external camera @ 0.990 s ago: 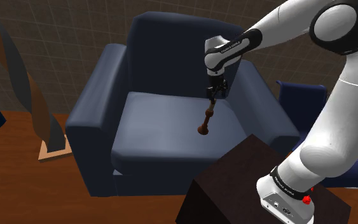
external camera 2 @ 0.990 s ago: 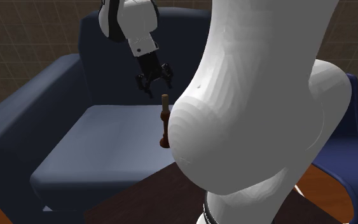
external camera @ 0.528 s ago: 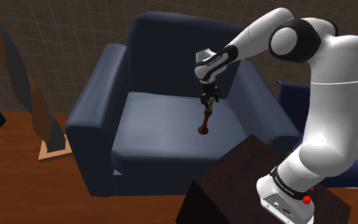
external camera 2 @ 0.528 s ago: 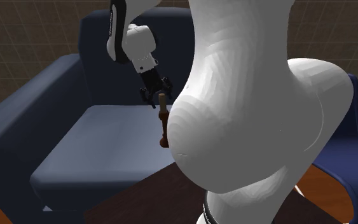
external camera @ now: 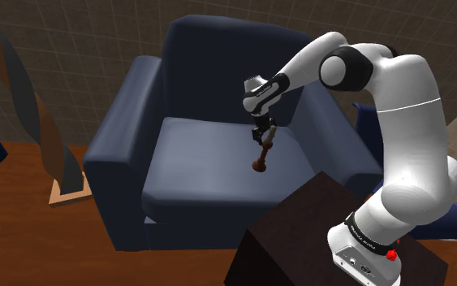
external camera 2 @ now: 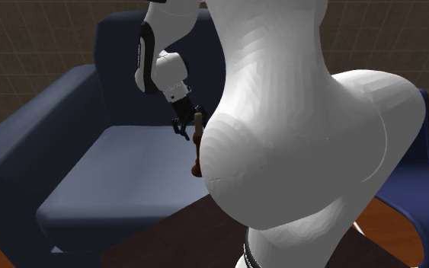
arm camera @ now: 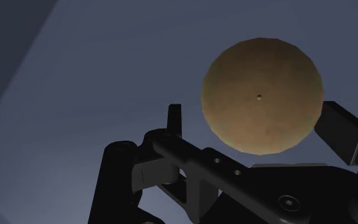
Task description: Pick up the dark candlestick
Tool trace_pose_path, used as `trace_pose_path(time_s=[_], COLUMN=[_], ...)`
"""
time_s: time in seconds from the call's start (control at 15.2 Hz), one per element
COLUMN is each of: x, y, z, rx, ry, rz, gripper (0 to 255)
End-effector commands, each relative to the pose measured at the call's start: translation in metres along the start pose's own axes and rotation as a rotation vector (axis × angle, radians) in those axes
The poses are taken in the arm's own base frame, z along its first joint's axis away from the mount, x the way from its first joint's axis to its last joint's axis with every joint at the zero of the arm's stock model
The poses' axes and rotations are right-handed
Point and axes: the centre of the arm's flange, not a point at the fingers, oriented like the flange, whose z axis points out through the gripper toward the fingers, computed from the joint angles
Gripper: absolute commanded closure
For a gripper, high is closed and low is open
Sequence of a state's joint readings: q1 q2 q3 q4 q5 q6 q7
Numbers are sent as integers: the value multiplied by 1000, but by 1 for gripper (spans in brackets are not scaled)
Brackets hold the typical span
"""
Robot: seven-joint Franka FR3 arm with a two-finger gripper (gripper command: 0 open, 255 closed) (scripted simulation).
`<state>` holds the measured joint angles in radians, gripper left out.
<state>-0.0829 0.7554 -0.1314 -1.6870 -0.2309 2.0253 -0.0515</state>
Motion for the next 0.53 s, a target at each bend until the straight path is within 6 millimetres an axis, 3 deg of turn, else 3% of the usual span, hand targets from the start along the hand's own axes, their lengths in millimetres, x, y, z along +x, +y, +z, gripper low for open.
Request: trace_pose_path(time_s=[0.0, 0.26, 0.33, 0.46], x=[5, 8, 8, 8], y=[-2, -4, -3, -3], z=[9, 17, 17, 17], rx=[0, 0, 0, 0], ry=[0, 0, 0, 0], rz=[0, 0, 0, 0], gripper=[0, 0, 255, 255])
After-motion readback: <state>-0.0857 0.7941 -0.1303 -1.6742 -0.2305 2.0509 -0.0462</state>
